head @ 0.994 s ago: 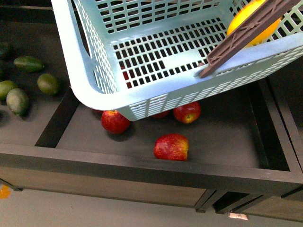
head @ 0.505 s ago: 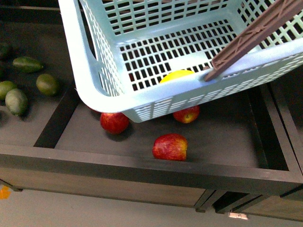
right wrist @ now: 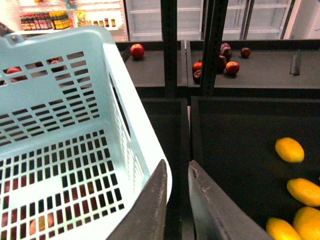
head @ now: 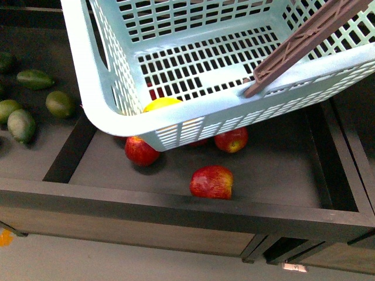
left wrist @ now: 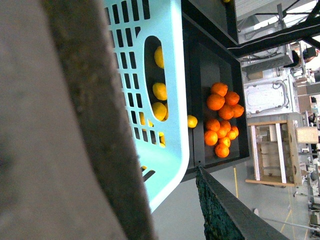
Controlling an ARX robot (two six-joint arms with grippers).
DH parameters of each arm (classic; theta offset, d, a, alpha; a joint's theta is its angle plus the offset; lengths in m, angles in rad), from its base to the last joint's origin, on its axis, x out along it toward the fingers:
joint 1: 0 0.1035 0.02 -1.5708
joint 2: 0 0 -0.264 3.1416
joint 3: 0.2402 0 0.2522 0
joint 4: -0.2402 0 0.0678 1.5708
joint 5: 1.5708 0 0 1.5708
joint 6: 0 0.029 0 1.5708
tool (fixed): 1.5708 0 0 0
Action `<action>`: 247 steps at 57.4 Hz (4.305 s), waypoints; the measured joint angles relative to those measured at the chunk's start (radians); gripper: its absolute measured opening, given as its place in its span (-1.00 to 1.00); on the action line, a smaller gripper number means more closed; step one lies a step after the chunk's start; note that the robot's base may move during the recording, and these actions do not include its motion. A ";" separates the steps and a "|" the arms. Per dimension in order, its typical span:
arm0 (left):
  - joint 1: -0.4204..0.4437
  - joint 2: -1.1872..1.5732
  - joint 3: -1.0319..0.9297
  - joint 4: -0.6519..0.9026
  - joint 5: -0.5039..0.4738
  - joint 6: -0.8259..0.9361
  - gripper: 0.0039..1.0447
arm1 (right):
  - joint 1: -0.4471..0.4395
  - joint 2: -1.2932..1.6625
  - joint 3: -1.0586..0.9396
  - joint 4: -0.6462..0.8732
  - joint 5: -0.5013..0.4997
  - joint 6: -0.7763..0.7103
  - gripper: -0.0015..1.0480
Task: Pick lemon and mango into basket
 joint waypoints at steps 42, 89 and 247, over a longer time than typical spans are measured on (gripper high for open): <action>0.000 0.000 0.000 0.000 0.000 0.000 -0.44 | 0.001 -0.256 -0.149 -0.105 0.008 -0.002 0.41; -0.001 0.000 0.002 0.000 0.001 -0.004 -0.44 | 0.003 -0.263 -0.150 -0.107 0.008 -0.002 0.83; -0.003 0.000 0.003 0.000 0.009 0.002 -0.44 | -0.074 -0.202 0.120 -0.719 0.220 0.190 0.83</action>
